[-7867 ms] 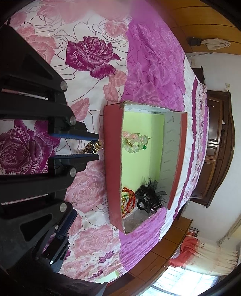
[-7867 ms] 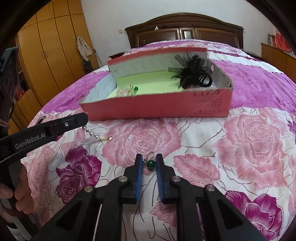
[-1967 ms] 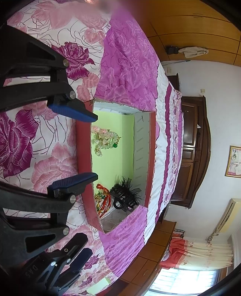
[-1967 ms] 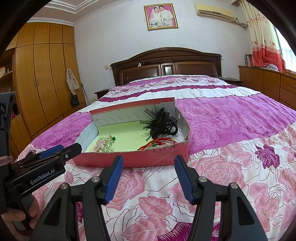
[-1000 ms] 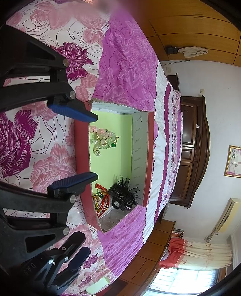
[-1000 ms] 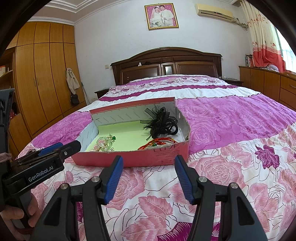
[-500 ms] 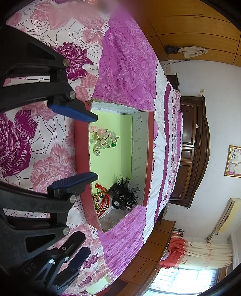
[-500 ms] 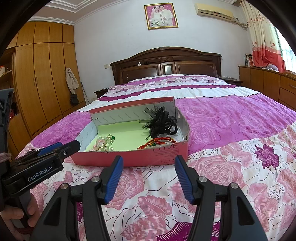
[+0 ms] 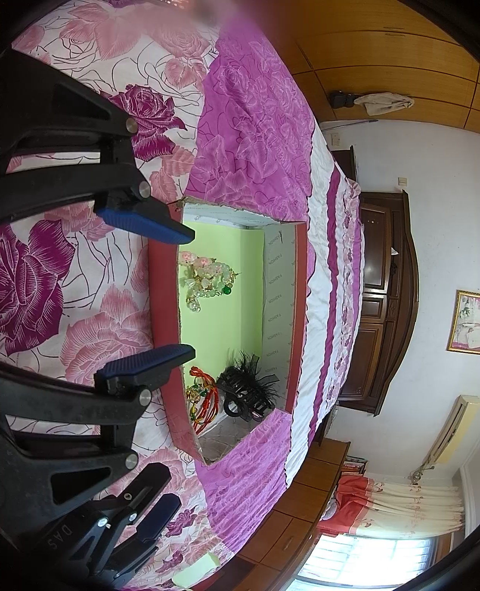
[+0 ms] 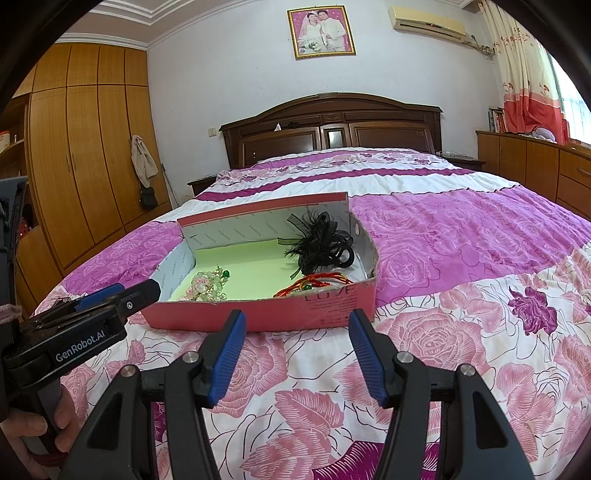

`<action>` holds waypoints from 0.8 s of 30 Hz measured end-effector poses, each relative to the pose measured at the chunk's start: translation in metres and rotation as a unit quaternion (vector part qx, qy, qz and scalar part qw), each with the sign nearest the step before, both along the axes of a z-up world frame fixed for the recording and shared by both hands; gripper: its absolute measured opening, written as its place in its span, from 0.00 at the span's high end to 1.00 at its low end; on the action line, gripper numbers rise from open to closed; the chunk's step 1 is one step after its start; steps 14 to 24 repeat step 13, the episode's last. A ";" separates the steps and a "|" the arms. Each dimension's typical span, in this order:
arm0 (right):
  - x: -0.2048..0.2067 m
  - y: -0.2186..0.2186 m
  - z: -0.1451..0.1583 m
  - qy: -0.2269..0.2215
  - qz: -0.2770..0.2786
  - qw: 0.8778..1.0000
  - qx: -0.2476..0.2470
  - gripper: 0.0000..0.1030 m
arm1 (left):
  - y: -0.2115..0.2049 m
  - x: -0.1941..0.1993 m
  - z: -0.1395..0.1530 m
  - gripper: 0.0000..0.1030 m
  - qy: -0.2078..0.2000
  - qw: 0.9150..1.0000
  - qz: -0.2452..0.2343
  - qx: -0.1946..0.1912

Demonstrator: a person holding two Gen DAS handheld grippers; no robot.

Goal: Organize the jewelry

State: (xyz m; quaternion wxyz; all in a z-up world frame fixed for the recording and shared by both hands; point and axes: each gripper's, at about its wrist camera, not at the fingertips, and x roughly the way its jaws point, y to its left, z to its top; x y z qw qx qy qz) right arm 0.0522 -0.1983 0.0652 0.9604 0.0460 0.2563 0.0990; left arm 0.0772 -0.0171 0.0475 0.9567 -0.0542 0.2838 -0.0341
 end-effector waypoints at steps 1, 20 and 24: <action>0.000 0.000 0.000 0.000 0.000 1.000 0.000 0.41 | 0.000 0.000 0.000 0.53 0.000 1.000 0.000 0.000; 0.000 -0.001 -0.001 0.001 0.000 1.000 0.000 0.41 | 0.000 0.000 0.001 0.53 0.001 1.000 0.001 0.002; 0.000 -0.001 -0.001 0.001 0.000 1.000 0.000 0.41 | 0.000 0.000 0.001 0.53 0.001 1.000 0.001 0.002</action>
